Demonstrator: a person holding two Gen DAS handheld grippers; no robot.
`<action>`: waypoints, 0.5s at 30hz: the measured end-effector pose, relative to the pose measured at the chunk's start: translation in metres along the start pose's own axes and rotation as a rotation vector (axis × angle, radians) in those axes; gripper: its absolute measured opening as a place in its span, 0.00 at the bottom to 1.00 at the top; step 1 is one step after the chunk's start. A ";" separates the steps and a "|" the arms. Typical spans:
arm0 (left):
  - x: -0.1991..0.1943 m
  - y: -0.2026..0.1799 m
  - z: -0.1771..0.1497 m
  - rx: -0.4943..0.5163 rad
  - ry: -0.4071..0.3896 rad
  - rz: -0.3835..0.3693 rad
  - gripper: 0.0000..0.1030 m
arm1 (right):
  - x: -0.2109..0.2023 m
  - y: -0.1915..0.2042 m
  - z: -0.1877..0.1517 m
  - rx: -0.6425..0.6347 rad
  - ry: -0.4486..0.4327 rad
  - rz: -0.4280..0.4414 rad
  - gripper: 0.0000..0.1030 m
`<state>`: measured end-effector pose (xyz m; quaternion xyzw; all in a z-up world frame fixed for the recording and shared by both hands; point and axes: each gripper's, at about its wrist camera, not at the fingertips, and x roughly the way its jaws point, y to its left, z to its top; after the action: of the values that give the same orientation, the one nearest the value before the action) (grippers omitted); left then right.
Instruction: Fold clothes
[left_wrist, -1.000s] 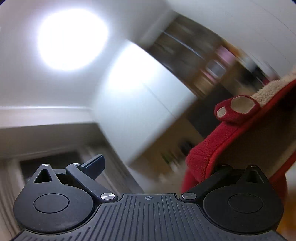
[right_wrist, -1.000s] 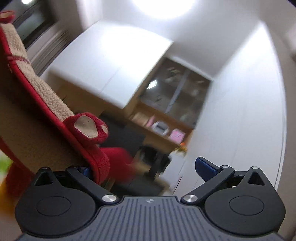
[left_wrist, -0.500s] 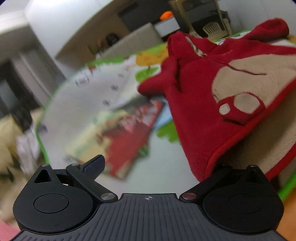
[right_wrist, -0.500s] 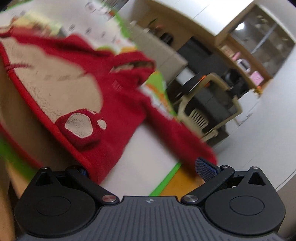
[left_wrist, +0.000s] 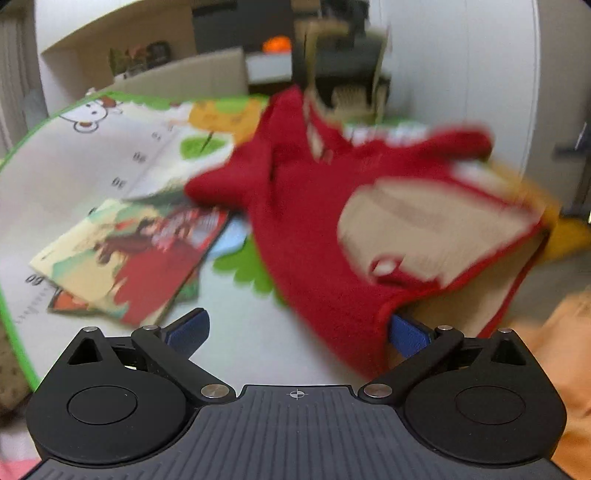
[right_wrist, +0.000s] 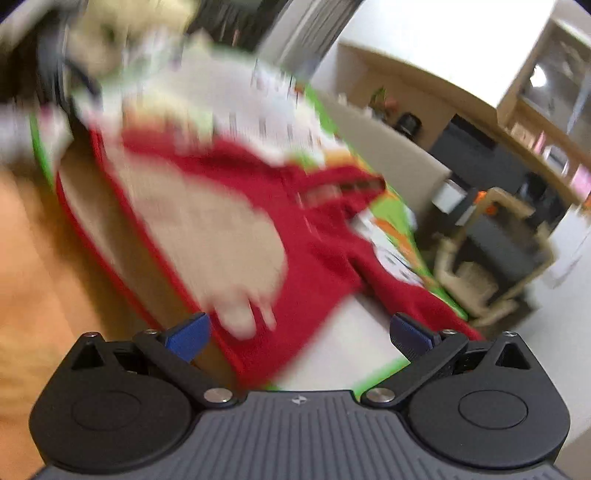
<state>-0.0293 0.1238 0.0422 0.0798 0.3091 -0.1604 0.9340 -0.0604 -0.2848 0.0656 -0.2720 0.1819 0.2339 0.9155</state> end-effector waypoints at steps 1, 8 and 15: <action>-0.007 0.006 0.006 -0.042 -0.035 -0.010 1.00 | -0.004 -0.012 0.007 0.065 -0.038 0.027 1.00; 0.022 0.073 0.050 -0.611 -0.165 -0.115 1.00 | 0.066 -0.099 0.050 0.523 -0.026 0.085 1.00; 0.135 0.047 0.097 -0.439 -0.059 0.057 1.00 | 0.208 -0.092 0.052 0.694 0.098 0.295 1.00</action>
<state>0.1426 0.1099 0.0404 -0.1215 0.3066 -0.0653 0.9418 0.1702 -0.2546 0.0490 0.0724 0.3309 0.2744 0.9000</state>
